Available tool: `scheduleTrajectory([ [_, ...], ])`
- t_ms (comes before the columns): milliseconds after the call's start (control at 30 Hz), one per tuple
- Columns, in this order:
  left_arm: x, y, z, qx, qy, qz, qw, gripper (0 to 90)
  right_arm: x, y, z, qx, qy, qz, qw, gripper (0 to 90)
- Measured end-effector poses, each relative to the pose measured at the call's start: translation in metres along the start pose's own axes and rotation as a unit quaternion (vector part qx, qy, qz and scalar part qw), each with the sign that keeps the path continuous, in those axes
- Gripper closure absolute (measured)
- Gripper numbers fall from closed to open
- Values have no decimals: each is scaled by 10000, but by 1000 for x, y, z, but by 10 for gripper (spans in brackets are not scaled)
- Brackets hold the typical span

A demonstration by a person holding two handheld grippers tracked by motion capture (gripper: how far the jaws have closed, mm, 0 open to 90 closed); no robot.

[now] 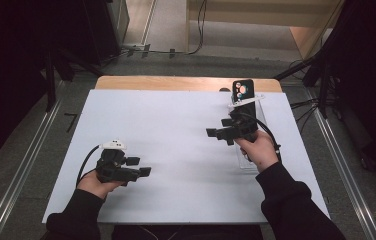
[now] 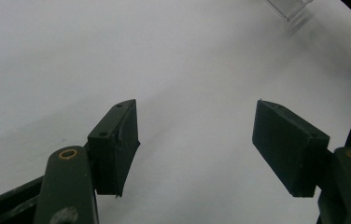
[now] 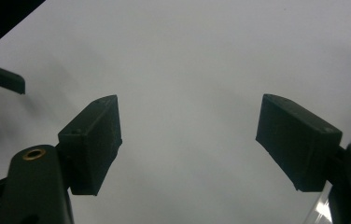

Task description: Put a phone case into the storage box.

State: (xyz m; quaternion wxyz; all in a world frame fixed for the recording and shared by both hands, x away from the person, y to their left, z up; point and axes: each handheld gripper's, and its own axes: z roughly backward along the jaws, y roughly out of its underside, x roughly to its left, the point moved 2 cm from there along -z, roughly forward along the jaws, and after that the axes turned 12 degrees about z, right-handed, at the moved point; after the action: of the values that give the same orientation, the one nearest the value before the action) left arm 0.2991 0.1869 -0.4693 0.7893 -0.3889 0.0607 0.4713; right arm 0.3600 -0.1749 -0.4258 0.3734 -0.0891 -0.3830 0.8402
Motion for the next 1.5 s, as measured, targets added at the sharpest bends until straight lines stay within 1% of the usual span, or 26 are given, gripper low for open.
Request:
scheduleTrajectory([
  [133,0,0,0,4,28,-13,10000,316,9,8,2,35,-89,137,9999,206],
  [200,-1,0,0,-4,44,-15,10000,316,13,12,3,-2,-193,162,9997,206],
  [267,-1,0,0,11,60,-23,10000,316,17,17,4,-70,-212,304,9993,207],
  [333,-2,0,0,38,79,-23,10000,315,21,21,4,23,-208,431,9989,207],
  [400,-3,1,1,44,127,-20,9999,315,25,26,3,168,-315,497,9981,206],
  [467,-3,1,2,66,158,-52,9998,315,29,31,2,248,-410,499,9976,206],
  [600,-6,1,2,60,219,-104,9997,315,35,40,3,201,-530,546,9969,205],
  [667,-7,2,2,71,266,-131,9995,315,37,44,4,133,-562,602,9965,205],
  [733,-8,2,2,55,317,-155,9994,315,39,49,5,135,-544,685,9961,204],
  [767,-9,2,3,68,311,-191,9993,315,39,51,5,172,-546,686,9960,204],
  [900,-11,4,4,68,421,-264,9987,315,39,60,6,230,-614,733,9952,202],
  [933,-11,5,4,65,436,-301,9986,315,39,63,7,258,-620,702,9953,202],
  [1067,-11,7,6,41,488,-319,9983,315,39,70,9,308,-673,712,9947,200],
  [1100,-11,8,6,29,487,-347,9982,315,39,71,9,287,-674,753,9945,200],
  [1233,-12,11,7,28,491,-398,9980,315,39,81,15,337,-734,676,9944,198],
  [1333,-12,13,7,27,485,-452,9978,315,40,90,20,343,-753,706,9941,196],
  [1367,-12,14,7,34,503,-466,9976,315,40,92,22,359,-762,661,9943,195],
  [1500,-13,16,6,53,493,-521,9974,315,38,102,27,356,-793,660,9940,194],
])
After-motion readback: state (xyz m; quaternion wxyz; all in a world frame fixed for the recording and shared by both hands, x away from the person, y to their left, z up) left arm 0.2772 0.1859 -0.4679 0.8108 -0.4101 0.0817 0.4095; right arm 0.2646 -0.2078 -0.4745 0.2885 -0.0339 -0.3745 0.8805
